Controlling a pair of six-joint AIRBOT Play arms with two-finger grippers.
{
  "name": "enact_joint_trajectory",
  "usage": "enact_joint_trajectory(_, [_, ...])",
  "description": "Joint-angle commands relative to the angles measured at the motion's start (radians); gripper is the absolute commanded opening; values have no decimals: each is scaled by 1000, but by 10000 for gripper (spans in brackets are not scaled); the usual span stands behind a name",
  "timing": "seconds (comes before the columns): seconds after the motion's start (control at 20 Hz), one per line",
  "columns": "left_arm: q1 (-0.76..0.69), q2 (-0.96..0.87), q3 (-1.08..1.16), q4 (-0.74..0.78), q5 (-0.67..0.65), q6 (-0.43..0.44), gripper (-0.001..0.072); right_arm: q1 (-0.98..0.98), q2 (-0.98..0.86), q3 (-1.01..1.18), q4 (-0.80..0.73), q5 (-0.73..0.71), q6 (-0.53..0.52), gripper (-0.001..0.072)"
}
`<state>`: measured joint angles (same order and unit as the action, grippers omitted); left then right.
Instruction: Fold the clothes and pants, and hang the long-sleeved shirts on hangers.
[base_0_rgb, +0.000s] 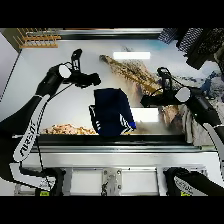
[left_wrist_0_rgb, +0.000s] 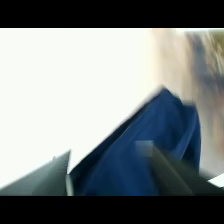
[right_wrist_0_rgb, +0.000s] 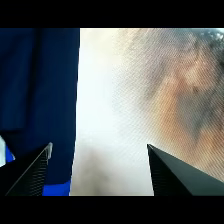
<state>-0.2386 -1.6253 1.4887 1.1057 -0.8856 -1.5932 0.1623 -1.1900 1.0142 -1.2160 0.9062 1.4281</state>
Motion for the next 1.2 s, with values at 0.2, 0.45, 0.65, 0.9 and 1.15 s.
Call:
enact_joint_trajectory(0.2, [53,33,56,-149,-393,414,555,1,-4,0,1,0,1,660])
enact_joint_trajectory(0.45, [-116,-47,55,-137,-424,415,556,1,-10,0,1,1,1,660])
enact_joint_trajectory(0.65, [-193,-142,56,-137,-389,363,555,1,-10,0,0,5,0,660])
enact_joint_trajectory(0.9, [-198,-167,56,-137,-388,273,279,1,-10,0,1,11,1,660])
enact_joint_trajectory(1.15, [-168,-51,36,-104,-503,257,10,1,-10,0,1,23,0,660])
